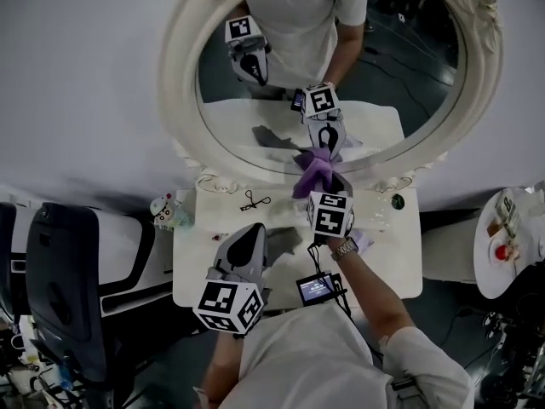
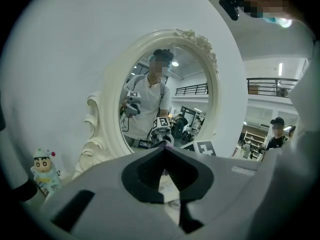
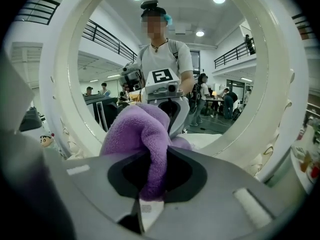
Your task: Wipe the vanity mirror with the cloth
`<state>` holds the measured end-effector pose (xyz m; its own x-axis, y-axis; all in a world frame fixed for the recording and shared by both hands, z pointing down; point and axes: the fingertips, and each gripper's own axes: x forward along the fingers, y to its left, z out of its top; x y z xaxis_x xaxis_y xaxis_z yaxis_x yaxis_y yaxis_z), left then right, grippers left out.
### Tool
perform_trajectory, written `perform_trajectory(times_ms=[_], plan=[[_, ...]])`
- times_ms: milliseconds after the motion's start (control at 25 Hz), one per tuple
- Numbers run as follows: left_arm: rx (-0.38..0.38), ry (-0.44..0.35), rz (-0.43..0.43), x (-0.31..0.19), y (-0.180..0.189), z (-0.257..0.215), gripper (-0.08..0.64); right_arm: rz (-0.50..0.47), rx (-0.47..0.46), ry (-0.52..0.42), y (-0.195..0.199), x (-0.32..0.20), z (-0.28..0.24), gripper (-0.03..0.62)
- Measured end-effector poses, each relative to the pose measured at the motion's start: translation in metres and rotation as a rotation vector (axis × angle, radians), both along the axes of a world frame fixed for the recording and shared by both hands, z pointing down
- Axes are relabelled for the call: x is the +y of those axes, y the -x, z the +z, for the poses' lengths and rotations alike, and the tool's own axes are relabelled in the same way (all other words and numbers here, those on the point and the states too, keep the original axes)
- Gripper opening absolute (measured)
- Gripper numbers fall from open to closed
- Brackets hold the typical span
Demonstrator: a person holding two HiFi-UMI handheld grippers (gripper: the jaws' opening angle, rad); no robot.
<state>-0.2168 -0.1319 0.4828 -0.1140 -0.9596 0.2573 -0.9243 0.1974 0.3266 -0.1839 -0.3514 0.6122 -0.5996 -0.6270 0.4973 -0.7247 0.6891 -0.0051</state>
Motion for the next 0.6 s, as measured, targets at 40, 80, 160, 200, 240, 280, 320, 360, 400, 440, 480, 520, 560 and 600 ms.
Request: perform_trajectory(times_ms=[40, 80, 160, 200, 240, 280, 320, 360, 400, 440, 480, 520, 560, 600], plan=[[0.001, 0.001, -0.005, 0.004, 0.006, 0.001, 0.003, -0.004, -0.001, 0.004, 0.007, 0.004, 0.001, 0.061], [0.003, 0.002, -0.009, 0.009, 0.011, 0.002, 0.003, -0.009, -0.001, 0.007, 0.014, 0.009, 0.001, 0.061], [0.005, 0.006, -0.013, 0.018, 0.021, 0.003, 0.003, -0.017, 0.002, 0.009, 0.027, 0.019, -0.001, 0.061], [0.006, 0.007, -0.012, 0.022, 0.025, 0.004, 0.003, -0.017, 0.002, 0.01, 0.033, 0.023, -0.002, 0.061], [0.007, 0.007, -0.011, 0.027, 0.028, 0.005, 0.003, -0.015, -0.001, 0.012, 0.038, 0.027, -0.003, 0.061], [0.008, 0.007, -0.011, 0.031, 0.032, 0.005, 0.003, -0.012, -0.006, 0.014, 0.042, 0.03, -0.003, 0.061], [0.008, 0.006, -0.01, 0.034, 0.035, 0.005, 0.003, -0.01, -0.012, 0.015, 0.047, 0.033, -0.004, 0.061], [0.008, 0.005, -0.009, 0.038, 0.039, 0.005, 0.003, -0.01, -0.017, 0.015, 0.051, 0.036, -0.006, 0.061], [0.007, 0.004, -0.007, 0.041, 0.042, 0.005, 0.003, -0.014, -0.021, 0.013, 0.056, 0.04, -0.007, 0.061], [0.005, 0.003, -0.006, 0.044, 0.045, 0.005, 0.003, -0.019, -0.024, 0.01, 0.061, 0.044, -0.009, 0.061], [0.003, 0.001, -0.004, 0.047, 0.048, 0.005, 0.003, -0.027, -0.027, 0.006, 0.067, 0.048, -0.011, 0.061], [0.002, 0.001, -0.003, 0.05, 0.05, 0.005, 0.003, -0.035, -0.03, 0.002, 0.073, 0.053, -0.014, 0.061], [0.001, 0.0, -0.003, 0.053, 0.053, 0.005, 0.003, -0.043, -0.032, -0.003, 0.079, 0.057, -0.016, 0.061], [0.0, 0.0, -0.003, 0.056, 0.055, 0.005, 0.003, -0.05, -0.034, -0.007, 0.085, 0.061, -0.018, 0.061]])
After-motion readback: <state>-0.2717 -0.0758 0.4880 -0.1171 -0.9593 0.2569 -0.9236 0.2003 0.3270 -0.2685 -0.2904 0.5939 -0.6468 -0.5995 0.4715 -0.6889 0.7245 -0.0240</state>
